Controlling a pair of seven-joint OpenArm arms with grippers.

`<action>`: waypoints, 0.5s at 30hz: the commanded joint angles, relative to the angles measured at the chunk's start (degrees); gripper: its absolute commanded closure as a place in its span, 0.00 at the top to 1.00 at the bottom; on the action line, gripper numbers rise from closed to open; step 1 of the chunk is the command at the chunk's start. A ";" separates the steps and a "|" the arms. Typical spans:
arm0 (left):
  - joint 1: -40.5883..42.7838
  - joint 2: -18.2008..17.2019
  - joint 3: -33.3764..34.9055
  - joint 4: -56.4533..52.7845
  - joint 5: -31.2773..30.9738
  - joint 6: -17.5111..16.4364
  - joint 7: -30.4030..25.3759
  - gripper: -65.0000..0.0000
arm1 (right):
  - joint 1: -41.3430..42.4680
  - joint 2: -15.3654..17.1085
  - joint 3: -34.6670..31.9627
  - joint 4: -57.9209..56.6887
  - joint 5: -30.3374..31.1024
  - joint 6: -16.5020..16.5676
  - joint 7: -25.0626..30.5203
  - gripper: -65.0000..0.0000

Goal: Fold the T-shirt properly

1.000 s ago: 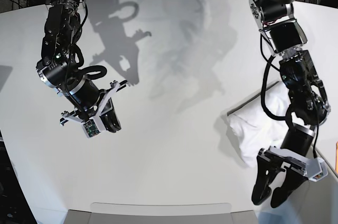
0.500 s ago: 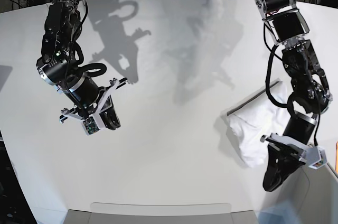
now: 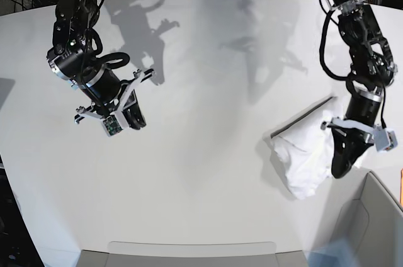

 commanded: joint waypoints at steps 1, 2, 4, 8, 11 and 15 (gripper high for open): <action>1.94 -1.14 -0.57 2.63 -0.88 -0.01 -1.67 0.00 | -0.24 0.22 0.26 1.14 0.94 0.44 1.58 0.09; 4.40 -1.23 -0.65 4.21 -0.88 -0.01 -1.67 0.00 | -1.38 0.31 0.34 1.23 0.94 0.44 1.58 0.09; 8.80 -1.93 -2.06 6.76 -0.88 -0.01 -1.32 0.00 | -3.93 0.31 0.34 1.41 1.03 0.44 1.67 0.09; 18.91 -2.46 -6.10 10.71 -0.88 -0.01 -0.97 0.00 | -9.73 0.39 1.13 1.50 1.20 0.44 2.99 0.09; 26.12 -2.02 -9.45 12.30 -0.88 -0.01 -0.97 0.00 | -15.80 0.92 2.45 1.58 3.40 0.44 6.50 0.09; 36.49 -1.93 -10.59 12.30 -0.88 -0.01 -0.97 0.00 | -26.08 6.55 2.89 1.58 10.96 0.44 9.05 0.09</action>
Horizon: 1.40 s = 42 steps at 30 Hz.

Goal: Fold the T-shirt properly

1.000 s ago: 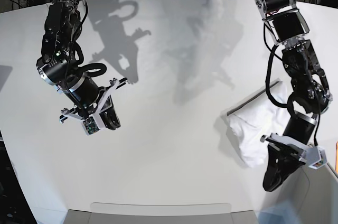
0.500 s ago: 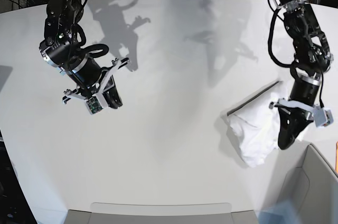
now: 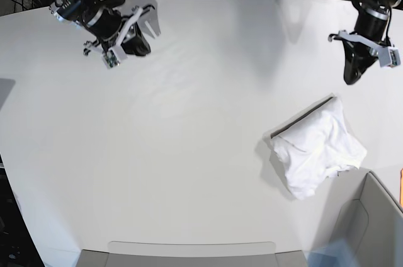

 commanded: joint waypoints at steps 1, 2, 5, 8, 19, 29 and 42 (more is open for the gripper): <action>3.13 -0.34 -0.45 1.06 -0.91 -0.54 -1.34 0.00 | -2.65 1.79 0.75 1.04 2.56 0.41 1.29 0.09; 5.59 0.19 -0.45 1.06 -0.91 -0.54 -1.34 0.00 | -5.20 3.02 1.63 1.04 4.49 0.41 1.29 0.09; 13.50 2.39 -0.27 1.06 -0.73 -0.63 -1.25 0.00 | -13.90 6.36 6.38 1.04 10.73 0.41 1.29 0.09; 20.27 5.03 -0.71 1.06 -0.47 -0.98 1.48 0.00 | -21.72 9.09 11.04 1.04 14.95 0.41 1.29 0.09; 24.14 8.63 3.51 -18.37 17.47 -0.71 12.46 0.00 | -34.12 11.20 3.22 -5.47 0.80 0.41 1.29 0.09; 6.91 8.37 10.19 -52.56 33.47 -0.63 3.59 0.00 | -14.95 16.91 -22.63 -39.58 -9.58 0.33 16.77 0.09; -16.12 8.10 10.10 -85.09 49.82 -0.54 -10.57 0.00 | 10.01 15.68 -53.58 -92.41 -9.75 0.33 58.00 0.09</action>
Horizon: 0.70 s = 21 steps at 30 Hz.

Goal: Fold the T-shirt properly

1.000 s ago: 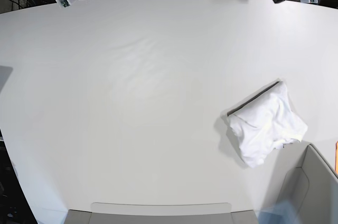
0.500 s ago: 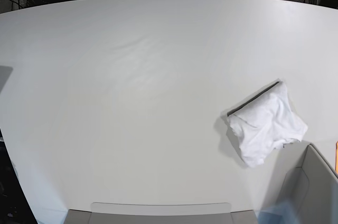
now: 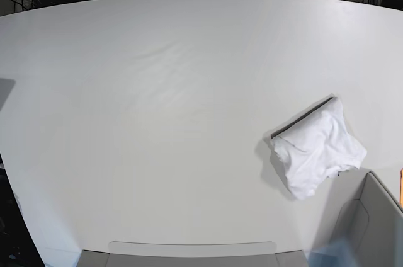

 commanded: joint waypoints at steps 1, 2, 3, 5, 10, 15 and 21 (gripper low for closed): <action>-0.87 -0.42 -0.13 -1.39 0.87 -0.28 -1.00 0.00 | 1.58 -0.49 -1.98 -2.11 0.52 0.74 3.37 0.09; -2.10 -0.42 -0.13 -2.71 2.27 -0.28 -1.88 0.00 | 3.25 -0.93 -3.74 -4.66 0.52 0.74 5.74 0.09; -2.90 -0.24 -0.13 -3.58 3.33 -0.28 -3.02 0.00 | 4.66 -1.29 -5.06 -6.42 0.52 0.74 7.41 0.09; -4.30 -0.16 -0.13 -4.55 5.88 -0.28 -5.57 0.00 | 7.21 -2.34 -7.08 -9.85 0.52 0.74 9.78 0.09; -5.71 -0.33 -0.39 -4.55 10.27 -0.28 -7.15 0.00 | 11.78 -4.10 -11.65 -15.04 0.52 0.74 10.40 0.09; -6.06 -0.07 -0.21 -4.55 11.42 -0.28 -7.24 0.00 | 12.57 -5.07 -16.31 -15.74 0.52 0.74 10.40 0.09; -6.15 2.22 -0.21 -4.55 11.42 -0.28 -7.86 0.00 | 13.54 -6.30 -22.73 -15.83 0.52 0.74 10.40 0.09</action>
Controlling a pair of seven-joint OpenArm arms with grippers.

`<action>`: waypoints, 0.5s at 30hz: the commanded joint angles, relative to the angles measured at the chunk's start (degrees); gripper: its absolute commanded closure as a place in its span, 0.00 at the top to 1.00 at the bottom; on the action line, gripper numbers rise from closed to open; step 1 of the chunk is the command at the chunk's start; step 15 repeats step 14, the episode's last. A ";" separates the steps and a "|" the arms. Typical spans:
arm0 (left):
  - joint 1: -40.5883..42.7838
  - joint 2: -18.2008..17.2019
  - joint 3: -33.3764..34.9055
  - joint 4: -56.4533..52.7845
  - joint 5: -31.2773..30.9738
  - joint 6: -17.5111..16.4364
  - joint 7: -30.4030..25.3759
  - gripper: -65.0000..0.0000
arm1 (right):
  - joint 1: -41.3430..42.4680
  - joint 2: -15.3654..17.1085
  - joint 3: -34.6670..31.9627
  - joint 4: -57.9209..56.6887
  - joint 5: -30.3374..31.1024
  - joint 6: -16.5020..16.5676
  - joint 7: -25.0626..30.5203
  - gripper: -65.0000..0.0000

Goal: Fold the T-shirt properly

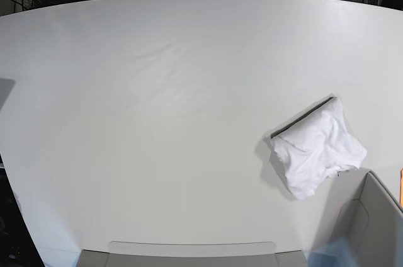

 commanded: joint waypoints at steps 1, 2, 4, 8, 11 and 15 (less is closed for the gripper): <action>0.19 0.25 -0.10 0.23 0.12 -0.21 -0.38 0.00 | 0.34 0.45 -0.97 -0.16 -0.24 0.54 0.39 0.09; 0.19 0.78 -0.10 0.23 0.12 -0.21 -0.38 0.00 | 0.34 0.19 -1.58 -0.16 -0.24 0.54 0.30 0.09; 0.19 1.22 -0.10 0.23 0.12 -0.21 -0.38 0.00 | 0.43 -0.34 -2.28 -0.16 -0.16 0.54 -0.67 0.09; -1.39 1.83 -0.02 0.23 0.12 -0.21 -0.38 0.00 | 1.39 -1.74 -2.11 -0.16 0.11 0.54 -8.84 0.09; -2.62 1.83 -0.02 0.23 0.12 -0.21 -0.38 0.00 | 1.48 -3.41 -2.11 -0.16 0.02 0.54 -12.89 0.09; -2.71 1.83 -0.02 0.23 0.12 -0.21 -0.29 0.00 | 1.75 -4.82 -2.11 -0.16 0.11 0.54 -13.15 0.09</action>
